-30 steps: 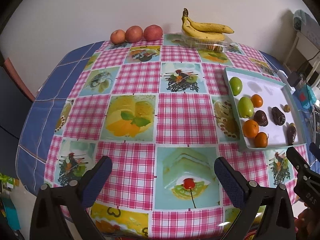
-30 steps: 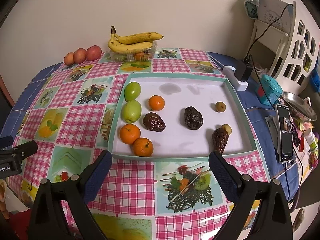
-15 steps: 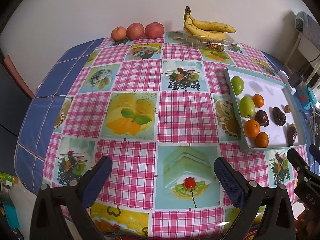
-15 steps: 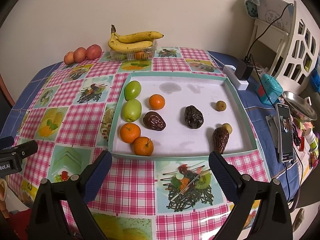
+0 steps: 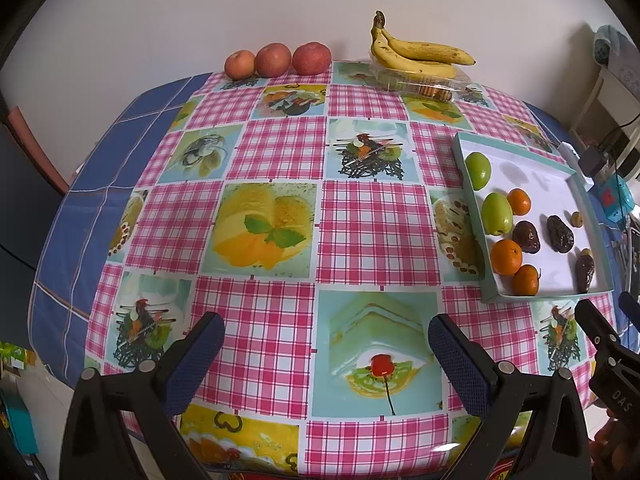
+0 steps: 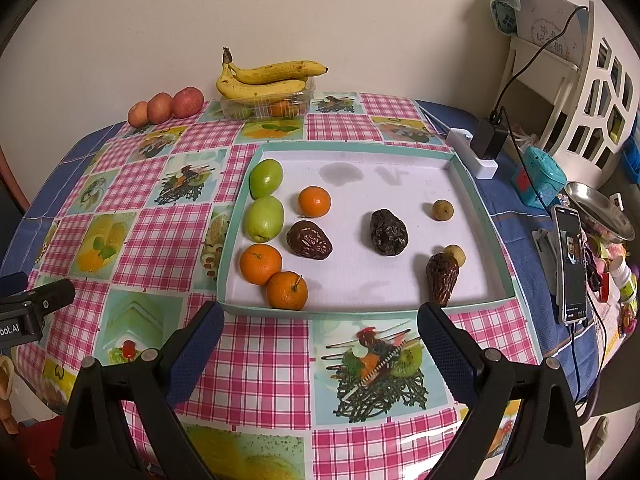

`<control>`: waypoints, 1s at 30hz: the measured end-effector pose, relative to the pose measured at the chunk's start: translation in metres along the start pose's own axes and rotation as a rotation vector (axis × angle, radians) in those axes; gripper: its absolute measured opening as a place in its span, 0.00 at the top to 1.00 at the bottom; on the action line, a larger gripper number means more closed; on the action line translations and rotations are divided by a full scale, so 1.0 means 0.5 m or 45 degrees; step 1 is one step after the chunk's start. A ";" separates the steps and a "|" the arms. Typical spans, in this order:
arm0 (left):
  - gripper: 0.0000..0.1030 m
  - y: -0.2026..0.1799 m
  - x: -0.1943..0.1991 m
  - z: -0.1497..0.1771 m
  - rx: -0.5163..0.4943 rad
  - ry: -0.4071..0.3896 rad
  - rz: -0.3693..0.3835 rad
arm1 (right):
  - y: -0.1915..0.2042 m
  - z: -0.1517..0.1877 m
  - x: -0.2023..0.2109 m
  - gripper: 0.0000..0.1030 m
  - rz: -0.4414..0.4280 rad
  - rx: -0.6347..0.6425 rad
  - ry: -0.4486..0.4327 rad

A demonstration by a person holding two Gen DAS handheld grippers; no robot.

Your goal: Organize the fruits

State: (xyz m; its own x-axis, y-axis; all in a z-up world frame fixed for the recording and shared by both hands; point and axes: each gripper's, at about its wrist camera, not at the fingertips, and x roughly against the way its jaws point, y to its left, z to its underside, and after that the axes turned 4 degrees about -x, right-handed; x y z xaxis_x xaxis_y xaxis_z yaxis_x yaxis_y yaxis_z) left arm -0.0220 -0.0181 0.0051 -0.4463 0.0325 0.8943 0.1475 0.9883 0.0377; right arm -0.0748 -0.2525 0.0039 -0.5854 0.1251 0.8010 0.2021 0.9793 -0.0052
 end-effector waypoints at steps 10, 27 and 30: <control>0.00 0.006 -0.002 0.003 0.008 0.002 -0.004 | 0.001 0.001 -0.001 0.05 0.000 0.000 0.001; 0.00 0.005 0.004 0.001 0.026 -0.005 -0.020 | 0.002 0.006 -0.006 0.05 -0.004 0.007 0.017; 0.00 0.006 0.005 0.001 0.026 -0.005 -0.029 | 0.001 0.007 -0.006 0.05 -0.005 0.009 0.016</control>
State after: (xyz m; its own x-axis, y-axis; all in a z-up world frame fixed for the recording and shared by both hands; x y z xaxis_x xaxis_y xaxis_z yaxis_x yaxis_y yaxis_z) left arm -0.0233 -0.0148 0.0073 -0.4528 0.0103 0.8916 0.1192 0.9916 0.0491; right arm -0.0754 -0.2517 -0.0006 -0.5761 0.1192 0.8087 0.1945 0.9809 -0.0060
